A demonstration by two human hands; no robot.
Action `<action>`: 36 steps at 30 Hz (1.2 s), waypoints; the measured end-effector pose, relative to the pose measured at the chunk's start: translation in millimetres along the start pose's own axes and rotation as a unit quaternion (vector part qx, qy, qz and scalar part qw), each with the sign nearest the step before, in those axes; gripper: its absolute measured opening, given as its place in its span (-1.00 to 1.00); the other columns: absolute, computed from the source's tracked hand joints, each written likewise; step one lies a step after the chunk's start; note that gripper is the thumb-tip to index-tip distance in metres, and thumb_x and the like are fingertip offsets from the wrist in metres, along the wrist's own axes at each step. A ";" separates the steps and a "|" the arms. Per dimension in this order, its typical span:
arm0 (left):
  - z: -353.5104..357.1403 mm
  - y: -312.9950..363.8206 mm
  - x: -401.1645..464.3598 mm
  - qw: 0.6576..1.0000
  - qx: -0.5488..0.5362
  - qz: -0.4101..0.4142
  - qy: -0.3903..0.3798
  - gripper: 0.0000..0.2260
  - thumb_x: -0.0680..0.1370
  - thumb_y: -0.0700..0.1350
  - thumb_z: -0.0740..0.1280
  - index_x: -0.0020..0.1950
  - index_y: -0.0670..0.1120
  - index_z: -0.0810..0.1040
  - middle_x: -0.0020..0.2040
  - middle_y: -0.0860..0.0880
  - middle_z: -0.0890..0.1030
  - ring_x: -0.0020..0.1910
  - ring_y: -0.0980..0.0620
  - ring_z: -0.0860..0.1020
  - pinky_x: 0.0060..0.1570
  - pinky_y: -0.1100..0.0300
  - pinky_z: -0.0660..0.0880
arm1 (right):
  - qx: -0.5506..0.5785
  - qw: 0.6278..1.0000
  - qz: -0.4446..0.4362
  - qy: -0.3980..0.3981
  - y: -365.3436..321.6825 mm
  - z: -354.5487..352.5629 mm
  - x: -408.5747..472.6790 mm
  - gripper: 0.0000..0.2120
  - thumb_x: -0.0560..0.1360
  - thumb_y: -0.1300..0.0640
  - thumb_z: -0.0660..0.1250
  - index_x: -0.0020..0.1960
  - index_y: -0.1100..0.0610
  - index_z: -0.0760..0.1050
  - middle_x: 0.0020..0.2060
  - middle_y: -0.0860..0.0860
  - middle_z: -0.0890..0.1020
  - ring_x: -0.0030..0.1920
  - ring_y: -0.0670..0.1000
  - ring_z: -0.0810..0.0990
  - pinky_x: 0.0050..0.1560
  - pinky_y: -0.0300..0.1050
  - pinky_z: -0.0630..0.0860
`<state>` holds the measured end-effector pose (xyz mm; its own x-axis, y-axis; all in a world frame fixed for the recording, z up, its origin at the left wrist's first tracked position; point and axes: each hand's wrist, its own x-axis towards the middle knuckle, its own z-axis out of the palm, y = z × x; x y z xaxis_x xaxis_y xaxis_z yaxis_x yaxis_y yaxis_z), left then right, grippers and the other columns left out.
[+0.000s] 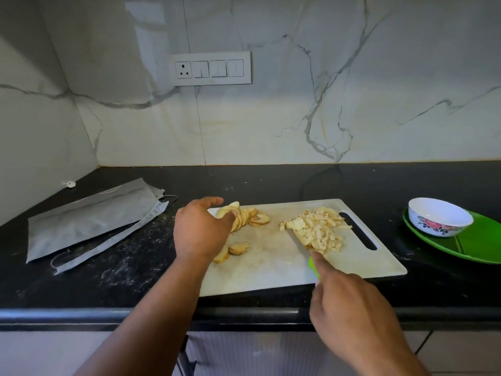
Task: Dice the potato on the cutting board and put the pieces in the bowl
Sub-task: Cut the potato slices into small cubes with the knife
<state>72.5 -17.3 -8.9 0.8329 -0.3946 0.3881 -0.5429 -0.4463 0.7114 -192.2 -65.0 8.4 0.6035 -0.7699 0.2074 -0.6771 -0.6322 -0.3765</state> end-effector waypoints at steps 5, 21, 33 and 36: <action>-2.6 9.3 3.8 0.992 0.105 -0.003 -0.066 -0.49 0.44 0.28 0.53 0.34 0.13 0.61 0.20 0.14 0.68 0.02 0.12 0.60 -0.09 0.19 0.49 | 0.018 0.999 -0.027 -0.001 -5.4 5.1 0.7 -0.42 0.61 -0.07 0.07 0.59 -0.14 -0.02 -0.34 -0.11 0.50 -0.37 -0.13 0.46 -0.44 -0.29 0.27; -4.5 8.1 -2.1 0.997 0.009 0.045 -0.059 -0.70 0.38 0.07 0.64 0.05 0.13 0.68 -0.11 0.20 0.62 -0.16 0.21 0.58 -0.17 0.27 0.57 | 0.024 0.999 -0.034 0.032 5.6 10.1 18.5 -0.47 0.61 -0.06 0.07 0.56 -0.17 0.09 -0.29 -0.14 0.50 -0.32 -0.12 0.45 -0.38 -0.26 0.33; -4.7 28.0 -20.9 0.975 -0.180 0.126 -0.038 -0.76 0.56 -0.12 0.50 0.19 0.13 0.68 -0.15 0.19 0.71 -0.15 0.29 0.67 -0.06 0.26 0.62 | 0.050 0.998 -0.042 0.019 11.1 7.8 20.1 -0.49 0.62 -0.06 0.09 0.56 -0.19 0.10 -0.05 -0.17 0.60 -0.18 -0.13 0.49 -0.23 -0.27 0.44; 8.9 37.5 -21.3 0.978 -0.068 0.167 -0.108 -0.82 0.60 -0.04 0.46 0.15 0.21 0.68 -0.15 0.16 0.72 -0.10 0.23 0.67 0.02 0.24 0.61 | 0.047 0.998 -0.038 0.018 12.0 7.5 21.3 -0.49 0.63 -0.06 0.08 0.56 -0.17 0.10 -0.02 -0.16 0.60 -0.19 -0.11 0.44 -0.22 -0.26 0.41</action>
<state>33.5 -32.8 4.3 0.5612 -0.6677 0.4891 -0.7492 -0.1588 0.6430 -184.4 -88.3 1.5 0.6356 -0.7232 0.2703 -0.5855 -0.6797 -0.4417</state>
